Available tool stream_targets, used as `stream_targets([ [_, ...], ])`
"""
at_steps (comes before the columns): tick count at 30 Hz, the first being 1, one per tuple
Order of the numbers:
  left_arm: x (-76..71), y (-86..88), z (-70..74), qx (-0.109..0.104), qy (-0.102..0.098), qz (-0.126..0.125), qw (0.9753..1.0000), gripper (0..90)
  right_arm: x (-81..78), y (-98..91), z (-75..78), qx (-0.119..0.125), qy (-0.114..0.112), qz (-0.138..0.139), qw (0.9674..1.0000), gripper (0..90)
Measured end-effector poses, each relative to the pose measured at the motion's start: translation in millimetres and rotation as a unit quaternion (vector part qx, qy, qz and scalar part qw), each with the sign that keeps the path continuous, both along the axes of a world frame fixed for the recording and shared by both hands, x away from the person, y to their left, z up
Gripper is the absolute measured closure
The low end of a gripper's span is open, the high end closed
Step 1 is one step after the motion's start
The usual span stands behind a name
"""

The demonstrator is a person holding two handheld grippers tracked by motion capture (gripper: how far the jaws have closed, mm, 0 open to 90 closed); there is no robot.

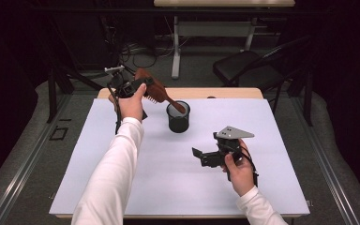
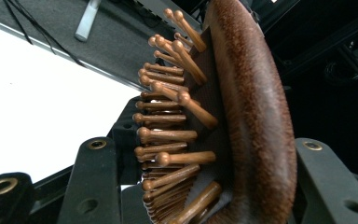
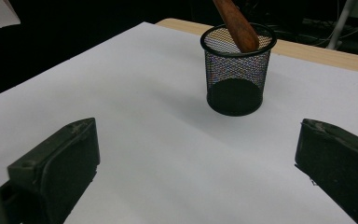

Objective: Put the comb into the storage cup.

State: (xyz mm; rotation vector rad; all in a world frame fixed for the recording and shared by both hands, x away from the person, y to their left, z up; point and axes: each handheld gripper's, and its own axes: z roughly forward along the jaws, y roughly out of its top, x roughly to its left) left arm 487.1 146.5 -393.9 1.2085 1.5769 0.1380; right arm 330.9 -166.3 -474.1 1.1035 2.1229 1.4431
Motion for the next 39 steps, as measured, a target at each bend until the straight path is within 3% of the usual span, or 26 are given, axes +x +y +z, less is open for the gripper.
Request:
stream_targets([
  [22, 7.7, -11.2, -20.7, 0.009, 0.013, -0.004, 0.9999, 48.6, 0.5, -0.5, -1.3, 0.000, 0.003, 0.000, 1.0000, 0.0],
  [39, 10.8, -20.0, -31.4, 0.038, 0.013, -0.012, 0.9991, 48.6, 0.6, -0.5, -1.9, -0.001, 0.006, 0.000, 1.0000, 0.0],
])
